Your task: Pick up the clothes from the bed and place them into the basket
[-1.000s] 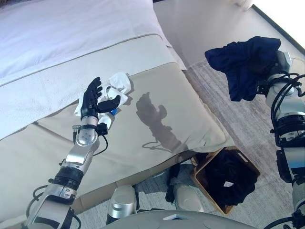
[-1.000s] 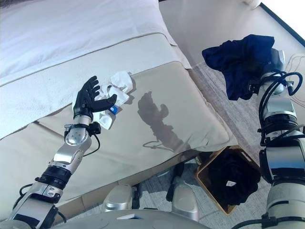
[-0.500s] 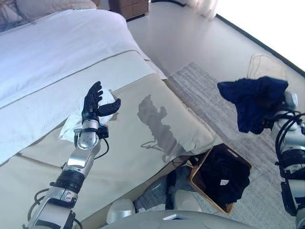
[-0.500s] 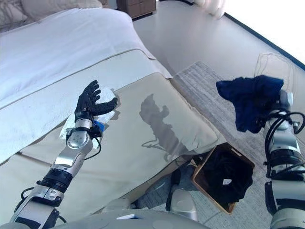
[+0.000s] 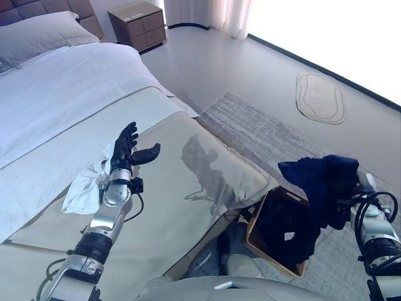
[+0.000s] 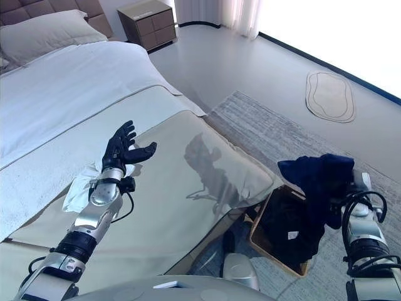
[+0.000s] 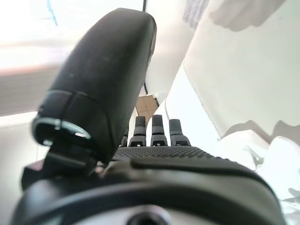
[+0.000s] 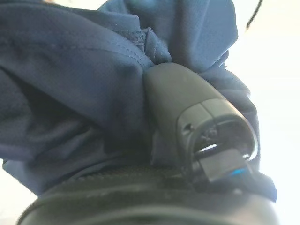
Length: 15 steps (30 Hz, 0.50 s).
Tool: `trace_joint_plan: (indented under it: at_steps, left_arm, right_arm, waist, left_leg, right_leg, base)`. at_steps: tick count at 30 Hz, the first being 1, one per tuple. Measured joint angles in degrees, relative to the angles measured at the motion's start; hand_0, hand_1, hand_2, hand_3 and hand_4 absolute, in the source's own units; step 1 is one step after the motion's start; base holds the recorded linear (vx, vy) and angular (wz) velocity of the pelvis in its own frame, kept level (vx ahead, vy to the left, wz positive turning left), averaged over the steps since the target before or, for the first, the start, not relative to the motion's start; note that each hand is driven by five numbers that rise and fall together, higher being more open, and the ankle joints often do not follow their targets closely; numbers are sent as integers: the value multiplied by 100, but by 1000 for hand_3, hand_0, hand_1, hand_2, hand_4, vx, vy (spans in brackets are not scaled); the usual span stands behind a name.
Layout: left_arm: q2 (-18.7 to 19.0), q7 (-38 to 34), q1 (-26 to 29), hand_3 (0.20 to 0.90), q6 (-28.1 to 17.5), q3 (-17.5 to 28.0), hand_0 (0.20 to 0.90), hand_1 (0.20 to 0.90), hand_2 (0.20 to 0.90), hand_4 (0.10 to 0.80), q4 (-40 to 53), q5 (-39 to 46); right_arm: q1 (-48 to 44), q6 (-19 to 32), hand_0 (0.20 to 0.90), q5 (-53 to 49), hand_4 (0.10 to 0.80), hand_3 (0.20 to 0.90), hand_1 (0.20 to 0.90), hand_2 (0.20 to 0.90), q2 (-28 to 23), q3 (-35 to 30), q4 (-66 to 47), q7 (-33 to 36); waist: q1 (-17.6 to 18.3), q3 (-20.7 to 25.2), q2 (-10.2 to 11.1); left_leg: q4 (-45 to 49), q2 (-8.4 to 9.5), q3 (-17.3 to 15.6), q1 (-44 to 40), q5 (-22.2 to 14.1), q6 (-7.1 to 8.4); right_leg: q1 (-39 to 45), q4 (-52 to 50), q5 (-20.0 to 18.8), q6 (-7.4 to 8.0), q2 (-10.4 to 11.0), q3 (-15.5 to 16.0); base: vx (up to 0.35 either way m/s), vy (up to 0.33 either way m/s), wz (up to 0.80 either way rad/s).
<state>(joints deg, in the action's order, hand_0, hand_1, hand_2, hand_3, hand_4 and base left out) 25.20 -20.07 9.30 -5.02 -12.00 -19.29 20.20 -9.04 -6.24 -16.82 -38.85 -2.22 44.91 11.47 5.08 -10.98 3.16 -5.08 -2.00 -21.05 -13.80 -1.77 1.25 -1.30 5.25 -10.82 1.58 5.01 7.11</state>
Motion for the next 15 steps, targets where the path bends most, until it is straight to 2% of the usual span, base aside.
trace_joint_plan:
  at_steps: [6,15]
  left_arm:
    - [-4,80,-44,900,0,-5,900,900,900,800,-1,-12]
    - [12,186,-51,900,2,-95,900,900,900,800,-4,-10]
  right_arm:
    - [114,5,300,1,100,200,300,300,367,0,333,1]
    - [218,11,300,13,100,200,300,300,413,-37,775,-49]
  waist:
    - [18,100,-72]
    - [20,198,-156]
  left_leg:
    - [-1,4,-10,-5,1,2]
    - [-12,10,-50,16,-2,0]
  right_leg:
    - [-12,1,0,1,4,-13]
    - [-32,2,17,24,8,-38]
  base:
    - [0,0,0]
    - [-7,-4,-1]
